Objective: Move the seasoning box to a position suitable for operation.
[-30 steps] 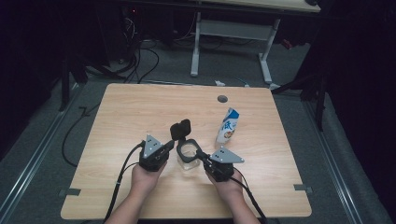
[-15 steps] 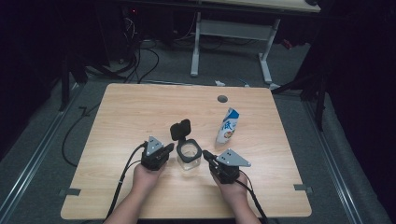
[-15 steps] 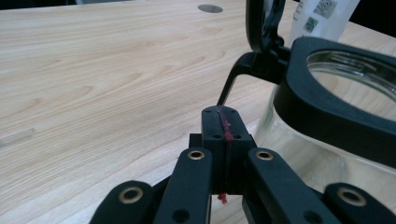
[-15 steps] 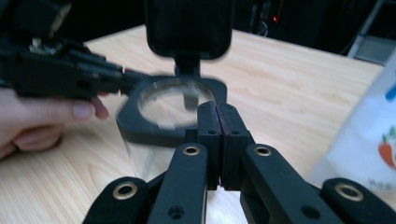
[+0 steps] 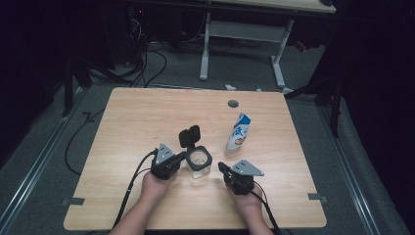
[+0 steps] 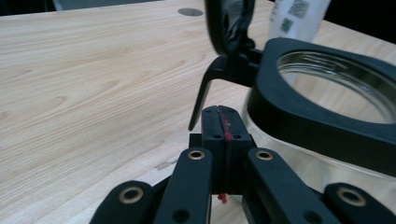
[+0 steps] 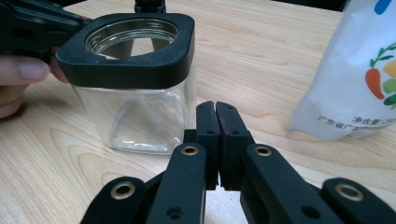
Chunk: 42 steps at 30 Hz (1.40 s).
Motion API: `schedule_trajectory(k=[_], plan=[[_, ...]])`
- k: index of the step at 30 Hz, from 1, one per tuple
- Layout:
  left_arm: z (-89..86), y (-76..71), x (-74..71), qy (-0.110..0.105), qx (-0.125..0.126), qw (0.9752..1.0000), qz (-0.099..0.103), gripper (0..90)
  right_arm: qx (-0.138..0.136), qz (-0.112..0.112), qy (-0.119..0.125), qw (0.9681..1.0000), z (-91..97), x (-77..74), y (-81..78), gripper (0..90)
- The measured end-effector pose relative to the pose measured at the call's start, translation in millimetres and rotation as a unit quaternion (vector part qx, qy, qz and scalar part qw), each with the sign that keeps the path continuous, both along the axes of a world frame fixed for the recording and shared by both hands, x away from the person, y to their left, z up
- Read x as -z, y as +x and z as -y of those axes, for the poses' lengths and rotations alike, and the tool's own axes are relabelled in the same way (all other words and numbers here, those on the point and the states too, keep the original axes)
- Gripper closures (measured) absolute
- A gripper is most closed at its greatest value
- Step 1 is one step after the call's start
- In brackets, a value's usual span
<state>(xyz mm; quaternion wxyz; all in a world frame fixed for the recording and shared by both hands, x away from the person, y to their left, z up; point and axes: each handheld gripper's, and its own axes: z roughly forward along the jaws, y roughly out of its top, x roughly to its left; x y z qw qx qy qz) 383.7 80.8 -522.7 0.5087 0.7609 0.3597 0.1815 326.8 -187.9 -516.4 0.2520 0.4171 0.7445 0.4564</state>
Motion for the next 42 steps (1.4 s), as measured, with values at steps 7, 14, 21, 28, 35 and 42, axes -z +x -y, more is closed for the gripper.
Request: schedule_trajectory(k=[7, 14, 21, 28, 35, 42], plan=[[1.0, -18.5, -2.7, 0.002, 0.018, 0.9998, 0.003, 90.0, 0.010, -0.003, 0.002, 0.9999, 4.3, 1.6, 3.8, 88.6], [6.4, -39.6, -0.5, -0.005, 0.034, 0.9994, 0.002, 90.0, 0.017, -0.009, -0.004, 0.9998, 5.1, 2.9, 7.6, 88.1], [-26.7, -51.8, -2.8, 0.028, 0.002, 0.9996, 0.008, 82.4, 0.028, -0.011, -0.003, 0.9995, 14.7, 1.1, 5.0, 84.4], [-69.2, -66.6, -5.3, 0.077, -0.020, 0.9968, 0.002, 57.9, 0.062, -0.009, -0.010, 0.9980, 20.5, -4.7, 13.2, 79.1], [-88.6, -78.7, 0.9, 0.062, -0.022, 0.9978, 0.008, 55.1, 0.093, -0.001, -0.015, 0.9956, 15.4, -19.7, 33.3, 74.6], [-92.1, -80.5, -3.6, 0.050, -0.017, 0.9981, 0.031, 53.9, 0.128, -0.007, -0.028, 0.9913, 4.5, -31.2, 55.7, 70.5]])
